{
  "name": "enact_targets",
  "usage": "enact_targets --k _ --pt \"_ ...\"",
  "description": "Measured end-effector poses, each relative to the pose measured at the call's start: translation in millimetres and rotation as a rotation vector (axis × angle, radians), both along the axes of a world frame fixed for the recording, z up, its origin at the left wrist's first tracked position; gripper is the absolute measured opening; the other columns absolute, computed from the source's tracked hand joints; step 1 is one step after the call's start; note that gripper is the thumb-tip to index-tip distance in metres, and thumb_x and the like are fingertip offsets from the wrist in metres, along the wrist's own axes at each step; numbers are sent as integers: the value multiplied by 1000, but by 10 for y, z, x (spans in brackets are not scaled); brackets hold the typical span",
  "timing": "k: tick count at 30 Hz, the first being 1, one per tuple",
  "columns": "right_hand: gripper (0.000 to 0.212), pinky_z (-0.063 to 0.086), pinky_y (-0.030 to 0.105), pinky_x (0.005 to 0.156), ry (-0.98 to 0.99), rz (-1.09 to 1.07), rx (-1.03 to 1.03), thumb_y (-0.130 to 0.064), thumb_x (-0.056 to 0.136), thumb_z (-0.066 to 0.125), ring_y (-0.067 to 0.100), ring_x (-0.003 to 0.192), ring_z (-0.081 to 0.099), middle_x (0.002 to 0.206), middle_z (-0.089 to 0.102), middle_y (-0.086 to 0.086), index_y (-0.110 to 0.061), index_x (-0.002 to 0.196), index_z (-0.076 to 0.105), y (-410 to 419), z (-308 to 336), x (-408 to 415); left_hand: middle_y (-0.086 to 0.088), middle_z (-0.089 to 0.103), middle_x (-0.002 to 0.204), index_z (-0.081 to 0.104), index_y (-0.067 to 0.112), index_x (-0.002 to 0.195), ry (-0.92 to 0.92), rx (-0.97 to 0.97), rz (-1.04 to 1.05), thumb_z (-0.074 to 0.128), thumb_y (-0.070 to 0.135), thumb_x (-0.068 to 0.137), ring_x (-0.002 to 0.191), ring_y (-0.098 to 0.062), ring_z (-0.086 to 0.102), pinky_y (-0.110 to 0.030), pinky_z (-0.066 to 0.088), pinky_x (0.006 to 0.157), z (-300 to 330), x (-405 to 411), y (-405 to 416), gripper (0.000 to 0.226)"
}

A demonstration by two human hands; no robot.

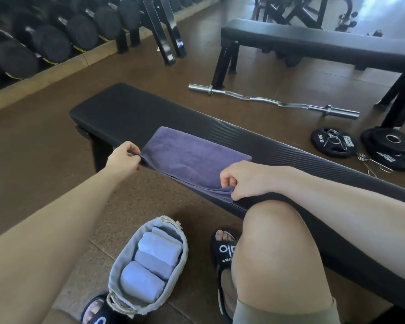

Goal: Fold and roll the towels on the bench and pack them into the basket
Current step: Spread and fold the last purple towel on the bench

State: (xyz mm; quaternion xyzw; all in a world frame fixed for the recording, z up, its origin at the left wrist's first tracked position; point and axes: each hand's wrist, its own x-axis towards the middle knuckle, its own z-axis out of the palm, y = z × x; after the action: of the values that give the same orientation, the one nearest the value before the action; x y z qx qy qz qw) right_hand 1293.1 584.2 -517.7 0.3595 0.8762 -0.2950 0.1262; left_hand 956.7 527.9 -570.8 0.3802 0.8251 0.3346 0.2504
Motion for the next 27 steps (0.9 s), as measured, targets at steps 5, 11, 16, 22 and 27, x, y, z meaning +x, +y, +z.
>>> enact_targets --k 5,11,16,22,27 --pt "18 51 28 64 -9 -5 -25 -18 78 75 12 71 61 77 65 -8 -26 91 65 -8 -13 1 -11 71 96 63 16 91 -69 -10 58 55 9 93 90 -27 72 -45 61 84 -37 32 21 11" --pt "14 59 34 79 -19 -35 -123 -31 81 75 15 81 70 84 75 -2 -25 93 71 27 79 -5 -13 72 101 60 8 112 -374 -10 212 56 23 95 83 -25 75 -35 62 72 -25 147 68 23" --pt "23 52 28 71 57 -108 97 -40 87 68 13 75 64 76 71 -4 -17 83 70 46 82 -11 -11 69 109 57 6 120 -318 -10 179 70 16 91 88 -22 74 -25 60 55 -84 167 72 33" --pt "7 52 38 79 147 -341 290 -21 81 62 21 88 61 85 62 -7 -25 79 56 313 -102 81 -8 70 114 60 12 121 -375 -25 191 61 28 98 89 -22 74 -36 63 69 -57 186 88 28" --pt "41 49 41 90 109 -432 247 -41 83 68 23 100 53 110 53 1 -24 117 54 523 -181 211 -10 64 109 42 11 125 -577 7 293 55 23 103 91 -29 72 -49 61 84 5 372 51 29"
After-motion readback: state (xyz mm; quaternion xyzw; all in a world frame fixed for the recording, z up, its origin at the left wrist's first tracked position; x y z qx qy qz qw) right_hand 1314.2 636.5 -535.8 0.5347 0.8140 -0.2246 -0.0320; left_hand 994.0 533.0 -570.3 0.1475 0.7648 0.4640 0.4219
